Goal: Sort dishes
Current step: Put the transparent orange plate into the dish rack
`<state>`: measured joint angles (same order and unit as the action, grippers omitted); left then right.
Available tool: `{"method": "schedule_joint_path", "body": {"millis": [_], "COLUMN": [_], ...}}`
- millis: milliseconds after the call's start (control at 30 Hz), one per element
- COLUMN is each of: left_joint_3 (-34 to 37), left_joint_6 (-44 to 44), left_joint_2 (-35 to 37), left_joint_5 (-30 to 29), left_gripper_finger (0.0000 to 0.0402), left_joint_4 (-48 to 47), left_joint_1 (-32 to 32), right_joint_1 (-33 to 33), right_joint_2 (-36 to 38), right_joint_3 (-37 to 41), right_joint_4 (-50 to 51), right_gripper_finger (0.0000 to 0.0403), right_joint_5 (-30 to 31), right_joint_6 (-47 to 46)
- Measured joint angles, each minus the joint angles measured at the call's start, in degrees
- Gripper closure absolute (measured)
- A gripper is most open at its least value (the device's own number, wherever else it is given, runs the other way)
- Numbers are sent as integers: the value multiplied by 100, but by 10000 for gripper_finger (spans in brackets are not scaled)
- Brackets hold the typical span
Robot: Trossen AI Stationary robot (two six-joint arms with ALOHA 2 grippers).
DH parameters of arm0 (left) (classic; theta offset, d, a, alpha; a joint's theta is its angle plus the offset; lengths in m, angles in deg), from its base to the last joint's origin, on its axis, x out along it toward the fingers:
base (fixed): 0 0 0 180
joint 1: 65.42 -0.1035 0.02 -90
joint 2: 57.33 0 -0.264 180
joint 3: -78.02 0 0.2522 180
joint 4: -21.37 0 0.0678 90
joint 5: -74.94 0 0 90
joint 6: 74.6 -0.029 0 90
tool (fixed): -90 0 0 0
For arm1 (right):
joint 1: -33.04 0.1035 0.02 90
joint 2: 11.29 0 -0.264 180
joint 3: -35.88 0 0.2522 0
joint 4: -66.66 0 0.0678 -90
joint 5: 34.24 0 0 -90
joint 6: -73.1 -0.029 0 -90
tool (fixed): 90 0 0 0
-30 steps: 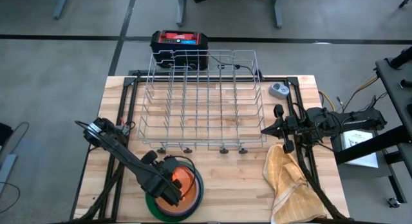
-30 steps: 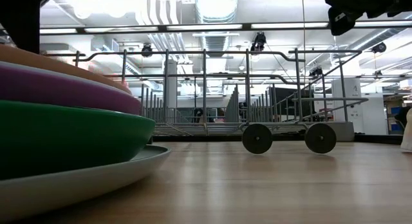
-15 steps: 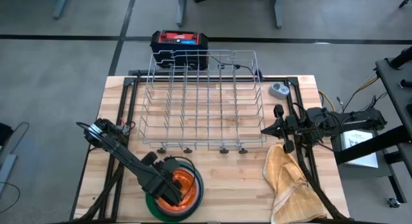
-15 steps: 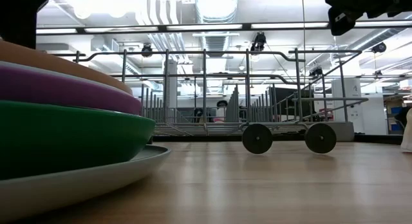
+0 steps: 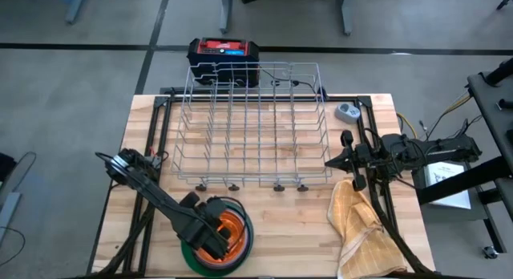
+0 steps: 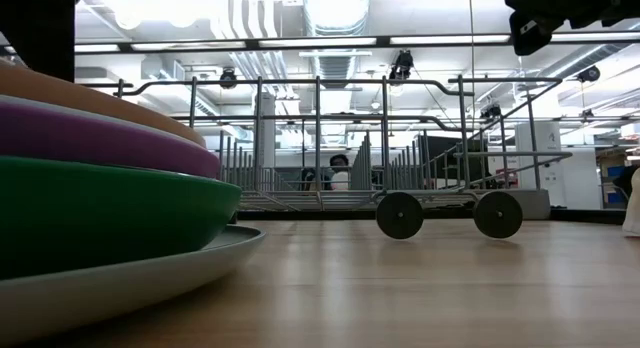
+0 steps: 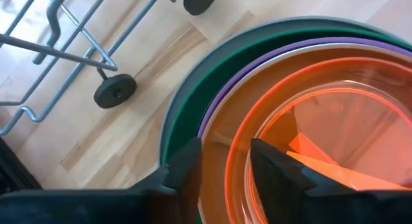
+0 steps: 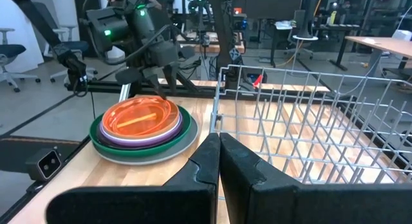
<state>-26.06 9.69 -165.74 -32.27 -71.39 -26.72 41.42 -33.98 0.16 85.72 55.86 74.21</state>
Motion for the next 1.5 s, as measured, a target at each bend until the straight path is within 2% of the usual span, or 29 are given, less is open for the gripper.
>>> {"method": "schedule_joint_path", "body": {"millis": [233, 467, 633, 767, 967, 1033, 1200, 1300, 1367, 1500], "left_joint_3": [2, 4, 6, 8, 8, 8, -122, -450, -683, -1226], "left_joint_6": [-8, -321, -729, -879, -1042, -1013, -963, -864, -874, -1009], "left_joint_2": [-185, -403, -559, -580, -525, -492, -462, -462, -426, -378], "left_joint_5": [132, 176, 467, 476, 524, 588, 636, 628, 547, -418], "left_gripper_finger": [229, 223, 250, 284, 375, 393, 398, 400, 401, 401], "left_joint_4": [-21, -65, -64, -105, -121, -205, -607, -1094, -1090, -1100], "left_joint_1": [0, -9, -16, -20, -20, -20, -20, 0, 36, 165], "right_joint_1": [0, 0, 0, 0, -2, -1, 0, 0, -1, 0], "right_joint_2": [-2, -2, -2, -2, -2, -2, -2, -2, -2, -2], "right_joint_3": [0, -2, 0, 0, 0, 0, 0, 0, 0, 0], "right_joint_4": [0, 0, -2, -2, -2, -2, -2, -2, -2, 0], "right_gripper_finger": [401, 401, 401, 401, 401, 401, 401, 401, 401, 401], "right_joint_5": [0, 0, 0, 0, 0, 0, 0, 0, 1, 0], "right_joint_6": [-4, -13, -13, -13, -13, -13, -13, -12, -12, -11]}}
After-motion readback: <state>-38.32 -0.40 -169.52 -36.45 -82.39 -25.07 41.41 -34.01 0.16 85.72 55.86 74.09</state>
